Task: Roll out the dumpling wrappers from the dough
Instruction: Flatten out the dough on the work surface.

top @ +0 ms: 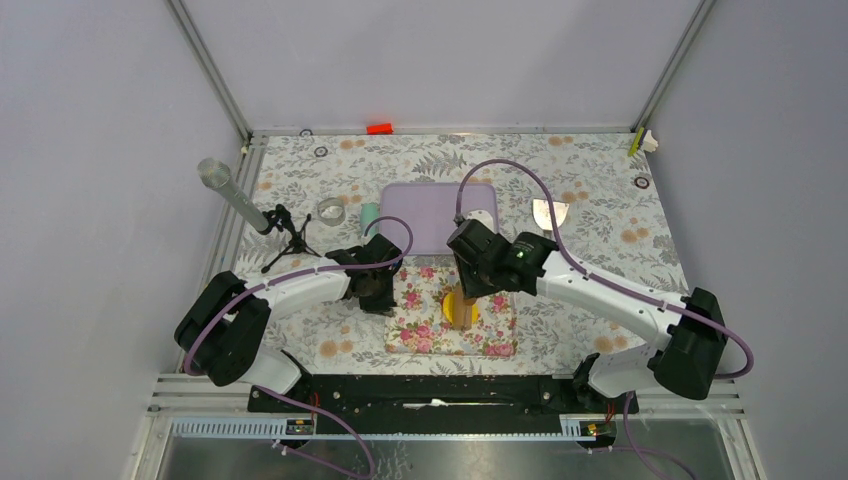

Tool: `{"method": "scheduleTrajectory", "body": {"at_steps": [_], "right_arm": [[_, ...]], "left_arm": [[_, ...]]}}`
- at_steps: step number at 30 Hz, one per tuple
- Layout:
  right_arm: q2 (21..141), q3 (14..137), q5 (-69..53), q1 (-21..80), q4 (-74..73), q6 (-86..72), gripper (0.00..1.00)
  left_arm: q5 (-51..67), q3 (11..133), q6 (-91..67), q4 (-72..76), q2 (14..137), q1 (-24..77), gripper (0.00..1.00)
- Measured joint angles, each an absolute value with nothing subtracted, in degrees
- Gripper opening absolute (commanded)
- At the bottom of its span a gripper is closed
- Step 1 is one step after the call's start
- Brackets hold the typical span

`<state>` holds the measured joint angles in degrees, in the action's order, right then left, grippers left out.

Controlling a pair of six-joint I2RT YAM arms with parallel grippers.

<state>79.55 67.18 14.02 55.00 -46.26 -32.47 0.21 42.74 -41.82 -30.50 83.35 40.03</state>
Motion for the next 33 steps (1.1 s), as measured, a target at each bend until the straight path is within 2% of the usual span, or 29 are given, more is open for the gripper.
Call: {"method": "scheduleTrajectory", "body": {"at_steps": [12,33], "right_arm": [[76.7,59.0,11.3,55.0,-33.6,-35.9,0.0],[80.6,62.2,9.8,54.9,-32.6,-34.6,0.0]], "left_arm": [[0.2,42.8,-41.8,-30.5,83.4,40.0,0.0],[0.2,42.7,-41.8,-30.5,83.4,40.1,0.0]]}}
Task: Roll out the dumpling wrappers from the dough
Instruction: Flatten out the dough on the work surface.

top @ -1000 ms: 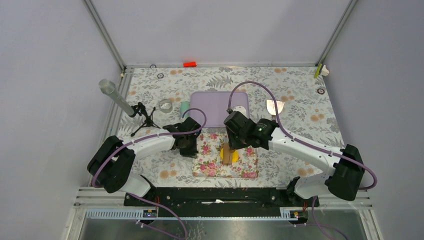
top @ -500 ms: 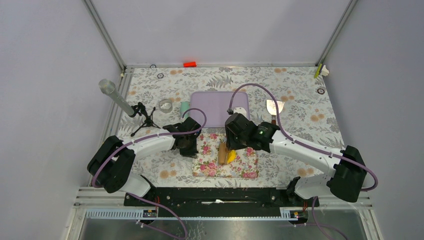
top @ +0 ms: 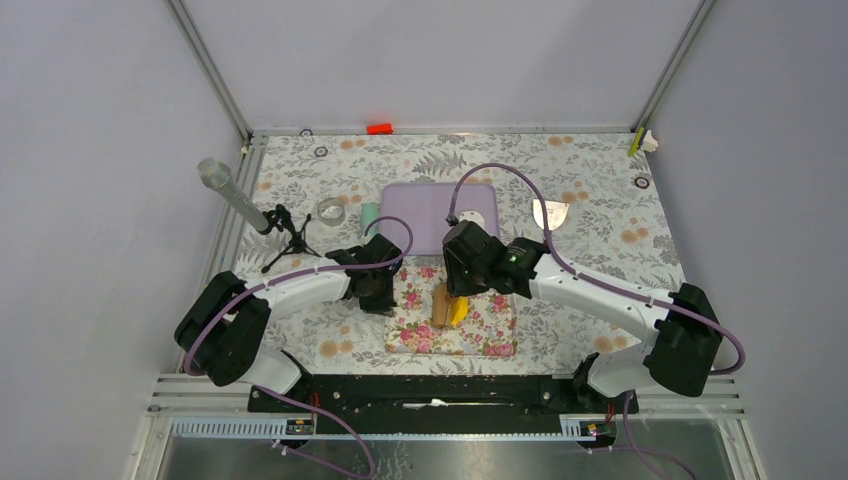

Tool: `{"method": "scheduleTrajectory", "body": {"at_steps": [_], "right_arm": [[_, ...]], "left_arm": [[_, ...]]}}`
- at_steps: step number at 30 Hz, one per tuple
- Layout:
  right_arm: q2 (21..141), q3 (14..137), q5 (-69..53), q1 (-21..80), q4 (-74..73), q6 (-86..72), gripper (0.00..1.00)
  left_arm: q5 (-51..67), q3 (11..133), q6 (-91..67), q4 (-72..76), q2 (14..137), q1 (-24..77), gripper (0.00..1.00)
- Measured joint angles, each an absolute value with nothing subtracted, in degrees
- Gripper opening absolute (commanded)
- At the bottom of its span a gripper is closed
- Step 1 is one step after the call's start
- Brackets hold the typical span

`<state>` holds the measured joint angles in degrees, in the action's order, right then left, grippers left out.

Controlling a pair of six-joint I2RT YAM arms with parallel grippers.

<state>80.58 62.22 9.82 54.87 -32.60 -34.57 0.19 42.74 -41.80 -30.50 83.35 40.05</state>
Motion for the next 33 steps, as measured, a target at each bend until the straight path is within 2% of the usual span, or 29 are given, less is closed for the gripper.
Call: {"method": "scheduleTrajectory", "body": {"at_steps": [25,33], "right_arm": [[77.0,68.3,10.8,54.4,-45.9,-29.9,0.0],[77.0,66.5,12.1,54.0,-46.5,-29.1,0.0]], "left_arm": [[0.2,42.7,-41.8,-30.5,83.4,40.0,0.0],[0.2,42.8,-41.8,-30.5,83.4,40.0,0.0]]}}
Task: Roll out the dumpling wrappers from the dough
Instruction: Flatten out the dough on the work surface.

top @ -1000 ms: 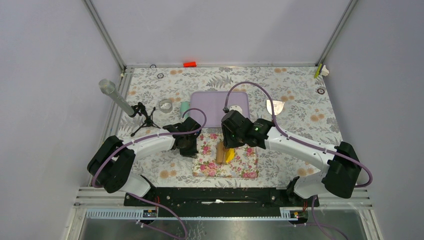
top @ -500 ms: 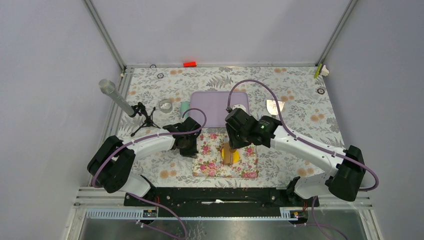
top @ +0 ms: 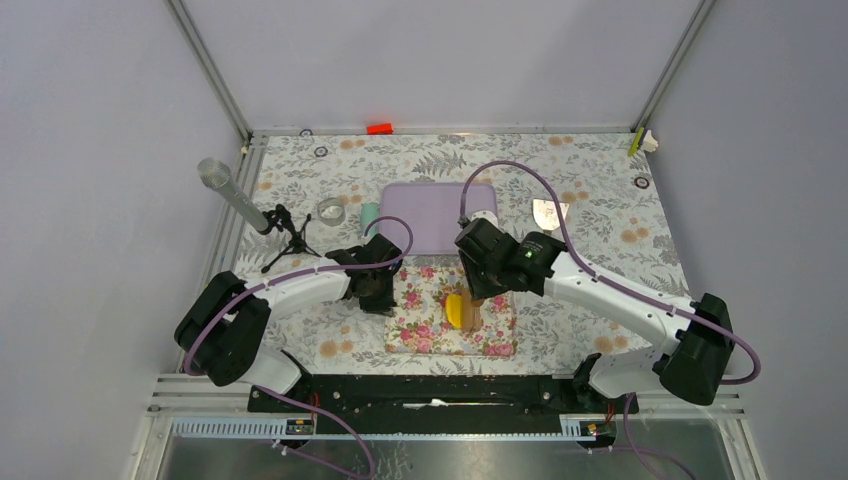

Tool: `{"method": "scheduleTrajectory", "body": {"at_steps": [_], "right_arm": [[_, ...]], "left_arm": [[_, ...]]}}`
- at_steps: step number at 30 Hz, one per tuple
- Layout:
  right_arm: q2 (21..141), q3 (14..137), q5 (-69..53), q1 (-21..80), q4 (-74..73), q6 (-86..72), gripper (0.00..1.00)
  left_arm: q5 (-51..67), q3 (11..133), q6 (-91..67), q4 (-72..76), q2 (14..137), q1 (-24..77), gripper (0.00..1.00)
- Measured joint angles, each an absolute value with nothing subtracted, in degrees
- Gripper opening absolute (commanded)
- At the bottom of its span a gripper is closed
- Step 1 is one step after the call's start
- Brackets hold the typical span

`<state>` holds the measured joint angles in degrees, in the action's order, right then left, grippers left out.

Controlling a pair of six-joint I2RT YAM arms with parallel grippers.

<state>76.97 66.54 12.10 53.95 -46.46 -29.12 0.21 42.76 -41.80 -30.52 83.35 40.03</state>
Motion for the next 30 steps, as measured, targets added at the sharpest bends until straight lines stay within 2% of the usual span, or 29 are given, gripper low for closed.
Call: {"method": "scheduleTrajectory", "body": {"at_steps": [9,20,30], "right_arm": [[73.7,61.3,10.9,53.3,-41.4,-30.5,0.0],[75.1,61.7,10.8,53.2,-41.0,-30.5,0.0],[75.9,58.4,8.9,53.2,-32.8,-33.4,0.0]], "left_arm": [[0.2,43.0,-41.8,-30.9,83.5,40.0,0.0],[0.2,43.5,-41.6,-31.4,83.9,40.1,0.0],[0.2,43.5,-41.6,-31.4,83.9,40.1,0.0]]}}
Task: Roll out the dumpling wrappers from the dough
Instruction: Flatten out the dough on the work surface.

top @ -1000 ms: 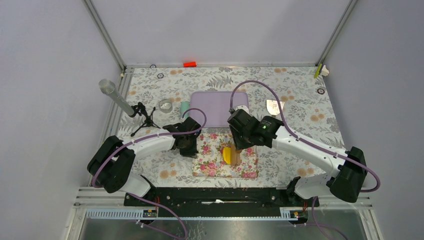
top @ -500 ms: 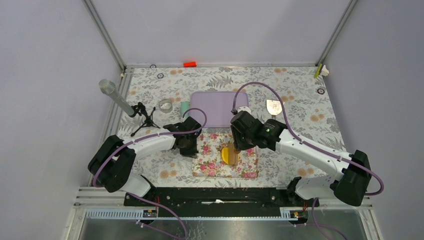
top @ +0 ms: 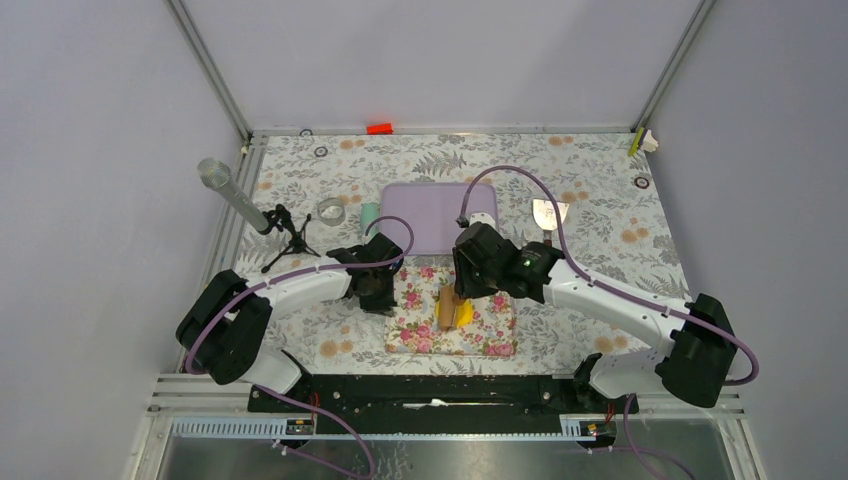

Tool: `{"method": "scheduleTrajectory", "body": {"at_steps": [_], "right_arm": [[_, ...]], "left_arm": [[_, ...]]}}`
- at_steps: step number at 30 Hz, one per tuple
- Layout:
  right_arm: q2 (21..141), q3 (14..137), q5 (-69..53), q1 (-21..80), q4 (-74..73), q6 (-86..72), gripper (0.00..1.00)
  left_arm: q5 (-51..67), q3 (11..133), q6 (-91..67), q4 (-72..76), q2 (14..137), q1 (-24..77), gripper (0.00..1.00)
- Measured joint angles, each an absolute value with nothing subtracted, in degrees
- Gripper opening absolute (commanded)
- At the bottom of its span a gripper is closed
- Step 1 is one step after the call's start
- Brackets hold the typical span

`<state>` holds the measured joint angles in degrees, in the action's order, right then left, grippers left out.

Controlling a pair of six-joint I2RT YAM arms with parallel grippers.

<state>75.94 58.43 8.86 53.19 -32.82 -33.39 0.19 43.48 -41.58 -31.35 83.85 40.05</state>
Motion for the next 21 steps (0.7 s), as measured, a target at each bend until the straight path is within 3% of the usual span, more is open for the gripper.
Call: {"method": "scheduleTrajectory", "body": {"at_steps": [14,21], "right_arm": [[73.8,67.1,12.1,52.7,-46.4,-30.9,0.0],[73.1,65.8,12.7,52.7,-47.2,-30.7,0.0]], "left_arm": [[0.2,43.5,-41.6,-31.4,83.9,40.1,0.0],[0.2,43.5,-41.6,-31.3,84.0,40.1,0.0]]}}
